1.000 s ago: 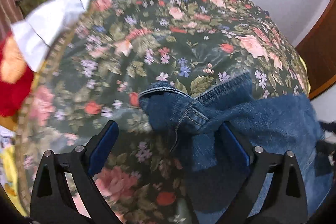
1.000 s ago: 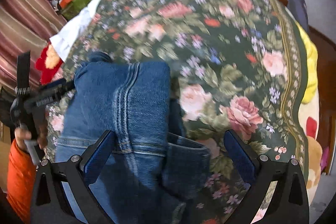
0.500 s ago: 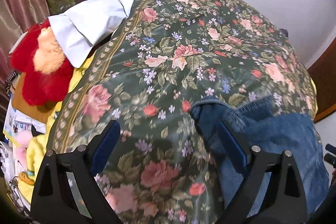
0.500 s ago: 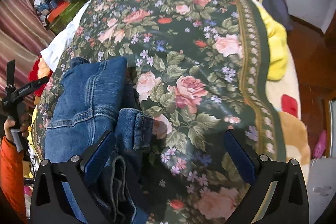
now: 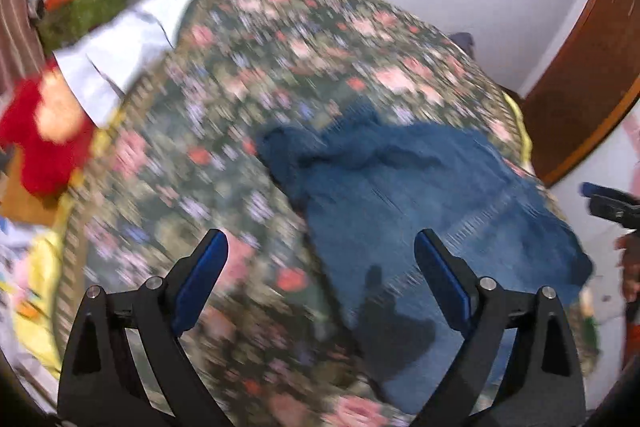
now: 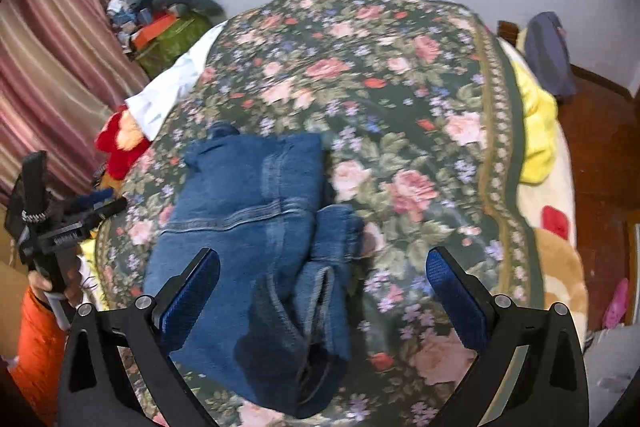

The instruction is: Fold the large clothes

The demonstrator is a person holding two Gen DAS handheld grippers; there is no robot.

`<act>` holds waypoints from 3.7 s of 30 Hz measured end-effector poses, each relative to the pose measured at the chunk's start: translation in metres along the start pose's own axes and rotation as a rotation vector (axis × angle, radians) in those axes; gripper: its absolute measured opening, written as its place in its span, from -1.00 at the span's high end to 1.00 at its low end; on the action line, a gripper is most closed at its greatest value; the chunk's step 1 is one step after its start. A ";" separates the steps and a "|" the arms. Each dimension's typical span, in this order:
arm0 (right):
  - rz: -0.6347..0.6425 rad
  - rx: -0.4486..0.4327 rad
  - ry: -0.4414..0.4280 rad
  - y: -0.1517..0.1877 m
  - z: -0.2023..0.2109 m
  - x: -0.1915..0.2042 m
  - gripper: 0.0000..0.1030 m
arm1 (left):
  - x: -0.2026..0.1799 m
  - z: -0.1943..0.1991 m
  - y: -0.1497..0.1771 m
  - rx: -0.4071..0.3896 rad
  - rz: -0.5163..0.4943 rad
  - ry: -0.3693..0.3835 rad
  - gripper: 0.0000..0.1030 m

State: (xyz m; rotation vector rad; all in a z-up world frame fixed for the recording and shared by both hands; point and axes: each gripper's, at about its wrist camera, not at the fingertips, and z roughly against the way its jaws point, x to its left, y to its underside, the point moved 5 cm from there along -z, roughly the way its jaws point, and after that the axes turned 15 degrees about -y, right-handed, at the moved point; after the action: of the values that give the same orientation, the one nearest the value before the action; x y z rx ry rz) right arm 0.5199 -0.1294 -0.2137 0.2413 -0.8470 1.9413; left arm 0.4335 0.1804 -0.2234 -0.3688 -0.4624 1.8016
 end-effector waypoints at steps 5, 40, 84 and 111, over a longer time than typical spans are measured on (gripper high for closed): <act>-0.066 0.115 -0.020 0.010 -0.042 -0.016 -0.99 | -0.021 -0.031 0.026 0.156 0.080 0.170 -0.85; -0.189 0.270 -0.181 0.021 -0.119 -0.004 -0.24 | -0.059 -0.089 0.036 0.346 0.290 0.446 -0.68; -0.156 0.310 -0.241 0.085 -0.237 0.149 0.11 | 0.110 -0.025 0.097 0.226 0.126 0.204 -0.62; 0.069 0.386 -0.131 0.080 -0.170 0.137 -0.15 | 0.120 0.030 0.098 0.009 -0.046 -0.085 -0.72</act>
State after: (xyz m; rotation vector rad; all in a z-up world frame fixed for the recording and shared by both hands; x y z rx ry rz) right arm 0.4132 0.0544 -0.3083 0.5796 -0.5624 2.1630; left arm 0.3048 0.2685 -0.2466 -0.2736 -0.5184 1.7790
